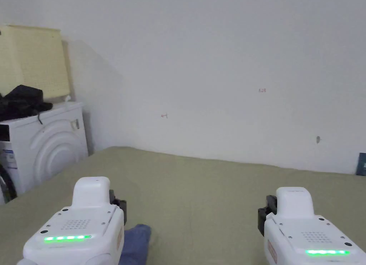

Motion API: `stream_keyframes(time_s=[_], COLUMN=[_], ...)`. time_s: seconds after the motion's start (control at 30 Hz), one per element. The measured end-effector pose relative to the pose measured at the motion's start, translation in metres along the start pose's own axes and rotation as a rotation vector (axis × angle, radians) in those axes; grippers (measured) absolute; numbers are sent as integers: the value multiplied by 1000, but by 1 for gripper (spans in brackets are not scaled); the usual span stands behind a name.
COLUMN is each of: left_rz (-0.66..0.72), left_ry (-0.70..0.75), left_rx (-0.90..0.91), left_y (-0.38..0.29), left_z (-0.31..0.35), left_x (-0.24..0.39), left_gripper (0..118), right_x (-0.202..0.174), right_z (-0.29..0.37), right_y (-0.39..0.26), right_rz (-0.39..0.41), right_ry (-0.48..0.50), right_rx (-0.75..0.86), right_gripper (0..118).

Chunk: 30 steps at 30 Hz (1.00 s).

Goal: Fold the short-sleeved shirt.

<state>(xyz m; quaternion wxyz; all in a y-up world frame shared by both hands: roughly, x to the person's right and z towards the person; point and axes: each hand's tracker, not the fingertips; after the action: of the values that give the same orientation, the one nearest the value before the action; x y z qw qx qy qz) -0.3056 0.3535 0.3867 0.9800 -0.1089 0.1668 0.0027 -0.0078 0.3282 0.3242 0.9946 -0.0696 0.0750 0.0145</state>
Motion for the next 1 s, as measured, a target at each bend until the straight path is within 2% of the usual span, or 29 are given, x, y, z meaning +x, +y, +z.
stream_keyframes(time_s=[0.17,0.33,0.53,0.7,0.83,1.0], left_rz=[42,48,33,57,61,76], left_ry=[186,290,313,239,166,89], left_rx=[-6,-26,-65,-133,-216,-370], left_y=[-2,-7,-18,-31,-49,-89], left_z=[14,21,11,-18,-62,-150], left_x=[-84,-133,-151,-144,-134,-122], left_gripper=[5,5,5,5,5,5], right_x=[-77,-120,-133,-126,-121,-120], right_z=[-19,-29,-37,-51,-67,-93], right_y=[1,3,-4,-16,-28,-55], right_rz=[22,12,8,15,20,35], right_ry=[175,252,282,274,260,250], right_rx=[-2,-12,-26,-51,-74,-122], right_gripper=[0,0,0,0,0,0])
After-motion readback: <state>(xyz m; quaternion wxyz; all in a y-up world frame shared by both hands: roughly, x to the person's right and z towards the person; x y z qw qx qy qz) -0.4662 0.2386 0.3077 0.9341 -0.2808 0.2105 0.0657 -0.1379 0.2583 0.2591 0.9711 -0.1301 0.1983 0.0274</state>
